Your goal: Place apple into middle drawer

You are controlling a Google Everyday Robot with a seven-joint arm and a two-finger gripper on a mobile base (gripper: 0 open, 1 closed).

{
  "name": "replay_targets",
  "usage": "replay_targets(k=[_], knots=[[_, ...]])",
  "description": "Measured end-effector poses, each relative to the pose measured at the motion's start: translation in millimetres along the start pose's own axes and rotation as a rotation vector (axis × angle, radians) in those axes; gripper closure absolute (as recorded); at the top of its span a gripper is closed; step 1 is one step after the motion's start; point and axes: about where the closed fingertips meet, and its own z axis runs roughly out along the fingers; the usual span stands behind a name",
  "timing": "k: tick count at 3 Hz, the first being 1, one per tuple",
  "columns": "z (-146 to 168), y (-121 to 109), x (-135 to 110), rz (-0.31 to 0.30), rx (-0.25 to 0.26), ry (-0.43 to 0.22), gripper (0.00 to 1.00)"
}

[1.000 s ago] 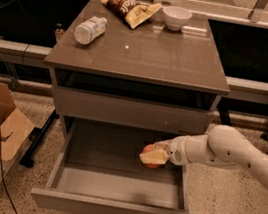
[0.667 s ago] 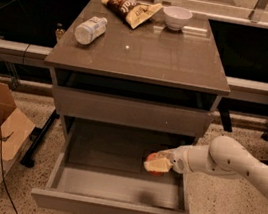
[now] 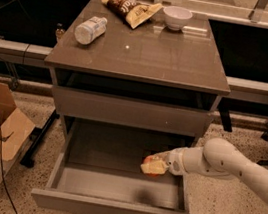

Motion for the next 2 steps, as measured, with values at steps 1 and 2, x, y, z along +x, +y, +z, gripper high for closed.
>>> replay_targets(k=[1, 2], knots=[[23.5, -8.1, 17.6, 0.025, 0.013, -0.030, 1.00], [50.0, -21.5, 36.7, 0.053, 0.028, -0.067, 1.00]])
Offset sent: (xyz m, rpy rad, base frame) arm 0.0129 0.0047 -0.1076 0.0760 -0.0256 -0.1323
